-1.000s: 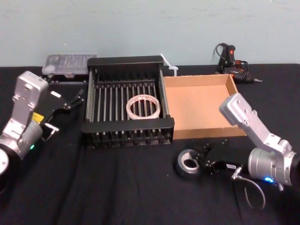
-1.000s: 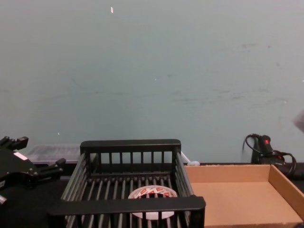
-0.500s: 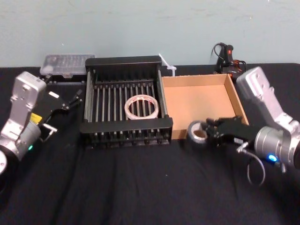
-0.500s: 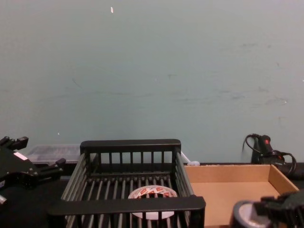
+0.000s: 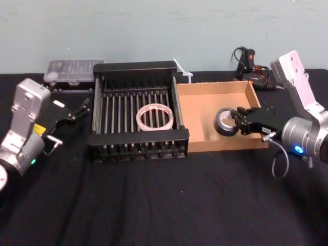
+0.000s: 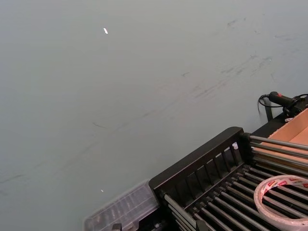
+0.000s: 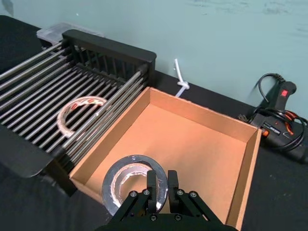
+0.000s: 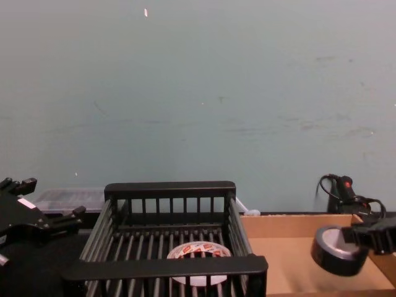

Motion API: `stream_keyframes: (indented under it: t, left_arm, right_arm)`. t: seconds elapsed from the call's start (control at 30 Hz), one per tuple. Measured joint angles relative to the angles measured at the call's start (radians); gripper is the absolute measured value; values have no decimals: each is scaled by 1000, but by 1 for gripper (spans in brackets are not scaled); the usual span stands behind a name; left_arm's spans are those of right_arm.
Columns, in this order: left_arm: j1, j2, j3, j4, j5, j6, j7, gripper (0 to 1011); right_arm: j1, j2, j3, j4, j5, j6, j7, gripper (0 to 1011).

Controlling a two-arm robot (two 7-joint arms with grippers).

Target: Pick up the white tape and place it into the black box , Pick up the silver tape and place it into the brown box.

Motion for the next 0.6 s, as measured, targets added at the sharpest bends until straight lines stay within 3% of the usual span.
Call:
stream_keyframes:
  t: [0.3,0.6]
  left_arm:
    - [0,0,0,0,0,0,0,1001]
    - [0,0,0,0,0,0,0,1001]
  right_arm:
    - [50,-35,0,60,-20,10,-2,142]
    - [63,-55,2,83,-29,9,-3,142]
